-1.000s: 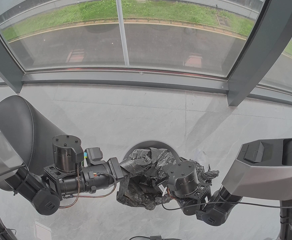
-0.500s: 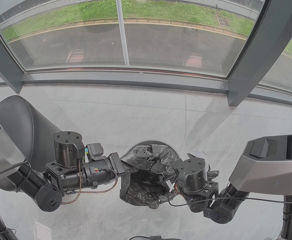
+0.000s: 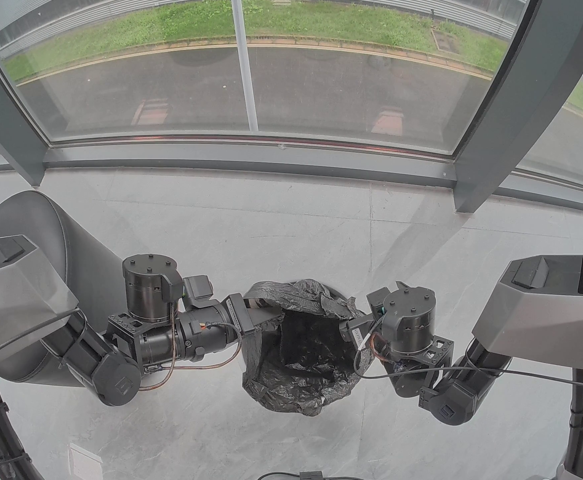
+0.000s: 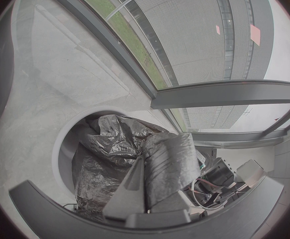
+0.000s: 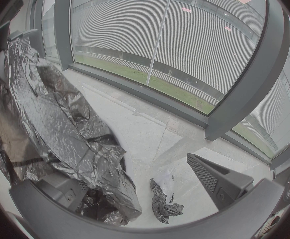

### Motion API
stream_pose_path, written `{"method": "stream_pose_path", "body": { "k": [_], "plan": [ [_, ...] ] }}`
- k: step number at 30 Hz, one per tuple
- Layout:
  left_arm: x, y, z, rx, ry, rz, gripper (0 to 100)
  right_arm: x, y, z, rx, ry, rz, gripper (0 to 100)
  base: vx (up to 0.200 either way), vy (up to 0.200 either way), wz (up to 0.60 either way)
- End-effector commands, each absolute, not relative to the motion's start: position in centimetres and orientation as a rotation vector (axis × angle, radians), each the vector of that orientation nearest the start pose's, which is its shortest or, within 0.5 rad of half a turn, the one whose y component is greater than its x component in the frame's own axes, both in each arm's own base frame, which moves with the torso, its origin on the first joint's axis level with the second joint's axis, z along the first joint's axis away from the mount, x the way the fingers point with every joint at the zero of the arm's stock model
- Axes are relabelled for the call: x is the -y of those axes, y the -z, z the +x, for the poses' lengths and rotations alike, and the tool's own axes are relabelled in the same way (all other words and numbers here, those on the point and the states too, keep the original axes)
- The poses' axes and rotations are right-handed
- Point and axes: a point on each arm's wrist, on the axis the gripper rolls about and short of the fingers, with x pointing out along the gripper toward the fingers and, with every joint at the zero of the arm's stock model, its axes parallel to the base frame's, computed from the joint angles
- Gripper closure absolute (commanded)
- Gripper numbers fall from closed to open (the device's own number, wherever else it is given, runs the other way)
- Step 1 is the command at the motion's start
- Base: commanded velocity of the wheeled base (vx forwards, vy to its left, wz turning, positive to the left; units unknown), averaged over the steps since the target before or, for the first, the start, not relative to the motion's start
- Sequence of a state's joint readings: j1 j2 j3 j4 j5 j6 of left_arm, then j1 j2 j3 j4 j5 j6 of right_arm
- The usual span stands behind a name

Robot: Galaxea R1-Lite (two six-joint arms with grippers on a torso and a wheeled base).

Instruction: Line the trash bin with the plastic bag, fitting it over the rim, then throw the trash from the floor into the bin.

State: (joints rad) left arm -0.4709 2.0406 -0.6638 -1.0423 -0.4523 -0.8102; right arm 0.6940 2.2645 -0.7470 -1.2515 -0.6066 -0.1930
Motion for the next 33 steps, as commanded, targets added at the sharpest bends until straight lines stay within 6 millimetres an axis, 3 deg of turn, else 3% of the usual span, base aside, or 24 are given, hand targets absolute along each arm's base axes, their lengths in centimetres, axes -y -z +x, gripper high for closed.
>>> {"method": "stream_pose_path", "body": {
  "k": [1,10,21,33],
  "plan": [
    [16.2,-6.4,30.2,-0.725,0.701,-0.728,100,-22.5,-4.2,30.2,-0.178,-0.087,-0.332,0,0.0,0.0,0.0],
    [15.7,-5.2,30.7,-0.715,0.672,-0.668,100,-21.9,-4.8,31.4,-0.155,-0.054,-0.312,0,0.0,0.0,0.0],
    [15.2,-5.3,31.9,-0.677,0.663,-0.651,100,-21.6,-4.3,33.6,-0.141,-0.023,-0.294,0,0.0,0.0,0.0],
    [14.2,-4.4,33.0,-0.646,0.591,-0.615,100,-21.7,-4.2,34.3,-0.104,-0.071,-0.267,0,0.0,0.0,0.0]
  ]
}}
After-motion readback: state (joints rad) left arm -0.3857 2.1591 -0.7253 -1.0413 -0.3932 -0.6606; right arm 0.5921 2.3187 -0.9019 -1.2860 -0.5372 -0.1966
